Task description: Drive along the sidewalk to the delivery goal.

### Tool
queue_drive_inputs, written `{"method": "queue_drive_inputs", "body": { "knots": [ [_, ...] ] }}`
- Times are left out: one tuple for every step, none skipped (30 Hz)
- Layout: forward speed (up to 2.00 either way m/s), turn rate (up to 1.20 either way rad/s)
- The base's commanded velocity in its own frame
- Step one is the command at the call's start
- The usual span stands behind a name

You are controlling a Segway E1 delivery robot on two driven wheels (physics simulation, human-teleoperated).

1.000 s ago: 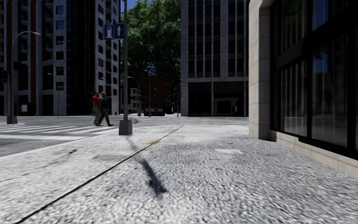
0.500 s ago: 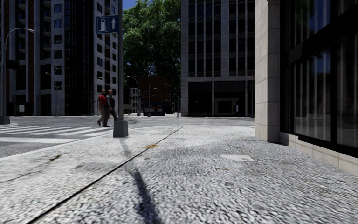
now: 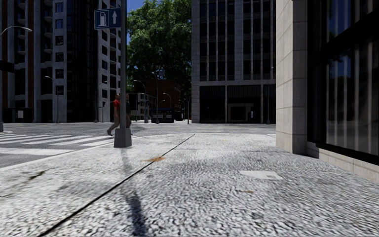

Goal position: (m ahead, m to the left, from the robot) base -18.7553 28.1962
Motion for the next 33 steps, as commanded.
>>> {"method": "queue_drive_inputs", "body": {
  "knots": [
    [0.68, 0.0],
    [0.67, 0.0],
    [0.66, 0.0],
    [0.65, 0.0],
    [0.65, 0.0],
    [0.65, 0.0],
    [0.65, 0.0],
    [0.64, 0.0],
    [0.64, 0.0],
    [0.63, 0.0],
    [0.6, 0.0],
    [0.58, 0.0],
    [0.56, 0.0],
    [0.56, 0.0],
    [0.52, 0.0],
    [0.52, 0.0],
    [0.52, 0.0],
    [0.52, 0.0],
    [0.52, 0.0],
    [0.52, 0.0],
    [0.52, 0.0],
    [0.52, 0.0],
    [0.52, 0.0],
    [0.52, 0.0],
    [0.52, 0.0],
    [0.52, 0.0],
    [0.52, 0.0],
    [0.51, 0.0],
    [0.51, 0.0],
    [0.51, 0.0],
    [0.51, 0.0],
    [0.51, 0.0],
    [0.51, 0.0]
  ]
}}
